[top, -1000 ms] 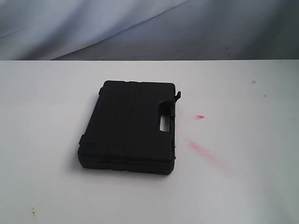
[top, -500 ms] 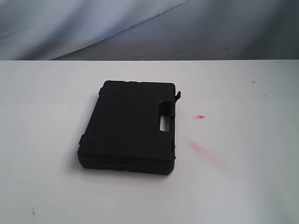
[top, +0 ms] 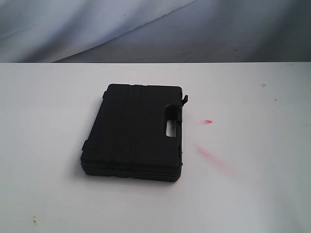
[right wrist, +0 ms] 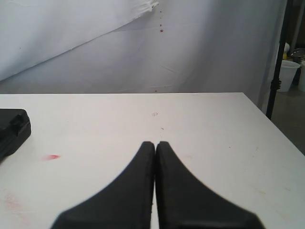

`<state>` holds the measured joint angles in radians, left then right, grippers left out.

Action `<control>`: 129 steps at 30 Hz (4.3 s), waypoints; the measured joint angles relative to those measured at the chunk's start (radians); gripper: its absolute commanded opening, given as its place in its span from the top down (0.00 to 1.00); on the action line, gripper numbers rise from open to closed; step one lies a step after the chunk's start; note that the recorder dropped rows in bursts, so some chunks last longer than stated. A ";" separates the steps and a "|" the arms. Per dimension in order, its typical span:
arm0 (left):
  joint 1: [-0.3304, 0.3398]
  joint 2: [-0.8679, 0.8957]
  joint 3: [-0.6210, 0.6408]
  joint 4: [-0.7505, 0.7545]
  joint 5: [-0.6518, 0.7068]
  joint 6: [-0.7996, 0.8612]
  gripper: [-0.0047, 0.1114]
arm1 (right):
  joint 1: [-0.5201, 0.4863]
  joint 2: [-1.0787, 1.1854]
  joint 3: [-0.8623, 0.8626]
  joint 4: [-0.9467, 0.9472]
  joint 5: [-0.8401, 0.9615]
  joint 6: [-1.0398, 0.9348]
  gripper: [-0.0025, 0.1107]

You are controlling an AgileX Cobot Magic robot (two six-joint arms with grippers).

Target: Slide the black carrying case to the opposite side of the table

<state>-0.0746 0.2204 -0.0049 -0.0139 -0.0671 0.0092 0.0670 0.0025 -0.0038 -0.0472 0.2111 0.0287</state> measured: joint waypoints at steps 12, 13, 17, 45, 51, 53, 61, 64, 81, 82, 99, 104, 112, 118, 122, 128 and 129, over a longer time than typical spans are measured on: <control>0.000 -0.145 0.000 0.000 0.162 -0.016 0.96 | 0.000 0.000 0.000 0.000 0.000 0.000 0.98; 0.000 -0.153 0.000 0.000 0.175 -0.016 0.96 | 0.000 0.000 0.000 0.000 0.000 0.000 0.98; 0.000 -0.169 0.000 0.000 0.195 -0.016 0.96 | 0.000 0.000 0.000 0.000 0.000 0.000 0.98; 0.000 -0.180 0.000 0.000 0.198 -0.018 0.96 | 0.000 0.000 0.000 -0.004 0.000 0.000 0.98; 0.000 -0.180 0.000 0.000 0.198 -0.018 0.96 | 0.000 0.000 0.000 -0.036 0.000 0.000 0.98; 0.000 -0.180 0.000 0.000 0.198 -0.018 0.96 | 0.000 0.000 0.000 -0.036 0.000 -0.002 0.98; 0.000 -0.180 0.000 0.000 0.198 -0.018 0.96 | 0.000 0.000 0.000 -0.036 -0.004 -0.002 0.98; 0.000 -0.180 0.000 0.000 0.198 -0.018 0.96 | 0.000 0.000 0.000 -0.030 -0.078 -0.002 0.98; 0.000 -0.180 0.000 0.000 0.200 -0.020 0.96 | 0.000 -0.004 0.000 0.182 -1.184 0.571 0.98; 0.000 -0.180 0.000 0.000 0.200 -0.020 0.96 | 0.000 -0.004 0.000 0.182 -1.189 0.621 0.98; 0.000 -0.180 0.000 0.000 0.200 -0.020 0.96 | 0.000 0.001 -0.212 -0.362 -0.465 0.687 0.98; 0.000 -0.180 0.000 0.000 0.200 -0.020 0.96 | 0.000 0.102 -0.373 -0.420 -0.306 0.696 0.98; 0.000 -0.180 0.000 0.000 0.200 -0.020 0.96 | 0.028 0.365 -0.570 -0.436 -0.155 0.557 0.98; 0.000 -0.180 0.000 0.000 0.200 -0.020 0.96 | 0.149 0.565 -0.686 -0.438 -0.017 0.234 0.98; 0.000 -0.180 0.000 0.000 0.200 -0.020 0.96 | 0.210 0.610 -0.724 -0.438 0.070 0.072 0.98; 0.000 -0.180 0.000 0.000 0.200 -0.020 0.96 | 0.211 0.610 -0.724 -0.401 0.070 0.031 0.98; 0.000 -0.180 0.000 0.000 0.200 -0.020 0.96 | 0.211 0.610 -0.724 -0.396 0.070 0.024 0.98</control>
<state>-0.0746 0.0406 -0.0049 -0.0139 0.1333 -0.0109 0.2782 0.6122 -0.7282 -0.4430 0.2813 0.0530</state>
